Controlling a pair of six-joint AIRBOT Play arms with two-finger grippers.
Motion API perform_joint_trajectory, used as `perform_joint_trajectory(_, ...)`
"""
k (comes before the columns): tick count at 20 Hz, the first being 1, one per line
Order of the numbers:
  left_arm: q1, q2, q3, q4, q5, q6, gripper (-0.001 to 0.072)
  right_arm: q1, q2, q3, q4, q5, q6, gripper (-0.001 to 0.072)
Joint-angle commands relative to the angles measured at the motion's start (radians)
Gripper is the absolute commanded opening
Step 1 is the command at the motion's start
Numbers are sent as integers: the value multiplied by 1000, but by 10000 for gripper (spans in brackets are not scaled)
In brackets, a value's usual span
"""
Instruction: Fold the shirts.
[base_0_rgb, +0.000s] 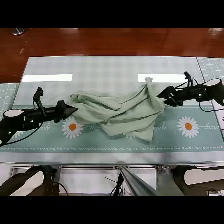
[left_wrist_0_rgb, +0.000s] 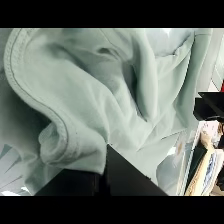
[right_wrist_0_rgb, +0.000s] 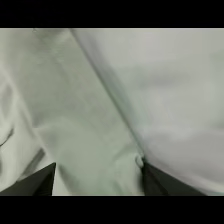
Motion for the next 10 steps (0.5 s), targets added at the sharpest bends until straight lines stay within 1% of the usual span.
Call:
perform_joint_trajectory(1,0,0,0,0,-1,38,27,83,-42,10,8,28,-11,605)
perform_joint_trajectory(2,0,0,1,0,-1,38,27,102,-42,13,8,29,-11,423)
perform_joint_trajectory(3,0,0,2,-1,-1,38,27,111,-42,26,9,40,-11,187)
perform_joint_trajectory(4,5,0,16,-1,-11,38,27,115,-42,58,11,74,-19,25)
perform_joint_trajectory(6,39,6,93,-1,-82,38,26,114,-20,171,3,159,-15,25)
perform_joint_trajectory(7,60,16,164,-2,-123,37,26,114,8,243,-10,176,7,24)
perform_joint_trajectory(8,77,29,256,-2,-150,26,25,114,44,332,-24,177,37,24)
perform_joint_trajectory(10,98,56,472,-1,-149,-27,25,114,106,549,-47,178,95,24)
